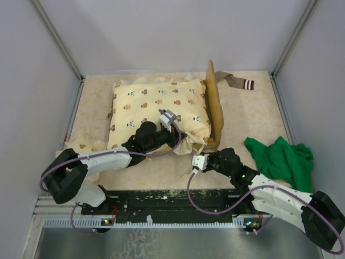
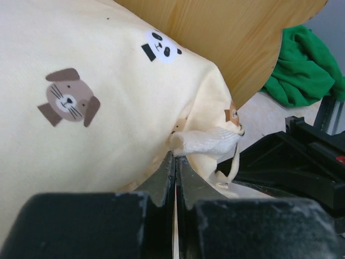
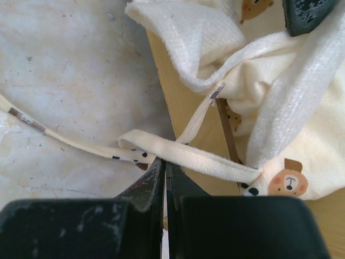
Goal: Set up the pet bed
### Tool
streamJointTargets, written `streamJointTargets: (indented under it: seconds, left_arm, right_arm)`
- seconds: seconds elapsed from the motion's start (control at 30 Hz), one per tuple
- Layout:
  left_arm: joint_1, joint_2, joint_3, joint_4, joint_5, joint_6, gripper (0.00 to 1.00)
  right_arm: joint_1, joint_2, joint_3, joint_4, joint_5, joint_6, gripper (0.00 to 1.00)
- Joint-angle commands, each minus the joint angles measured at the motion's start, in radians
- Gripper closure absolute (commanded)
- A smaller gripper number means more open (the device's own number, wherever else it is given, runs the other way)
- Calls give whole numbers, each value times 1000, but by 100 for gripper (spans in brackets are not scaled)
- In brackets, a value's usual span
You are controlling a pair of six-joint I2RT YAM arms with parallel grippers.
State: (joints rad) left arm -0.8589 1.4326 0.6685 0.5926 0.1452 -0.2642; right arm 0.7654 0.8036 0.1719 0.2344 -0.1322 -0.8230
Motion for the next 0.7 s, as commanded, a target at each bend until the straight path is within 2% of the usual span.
streamJointTargets:
  seconds: [0.0, 0.2, 0.4, 0.57, 0.67]
  left_arm:
    - [10, 23, 38, -19, 26, 59, 99]
    - [15, 67, 30, 12, 32, 74, 100]
    - [15, 72, 35, 12, 48, 64, 98]
    - [15, -37, -26, 19, 151, 20, 68]
    - [15, -141, -99, 23, 192, 17, 56]
  right_arm:
    - [33, -52, 59, -47, 49, -65, 100]
    - [95, -105, 23, -27, 122, -66, 100]
    - [98, -86, 15, 17, 83, -71, 100]
    - [98, -68, 7, 76, 50, -30, 100]
    - [97, -69, -9, 118, 38, -13, 100]
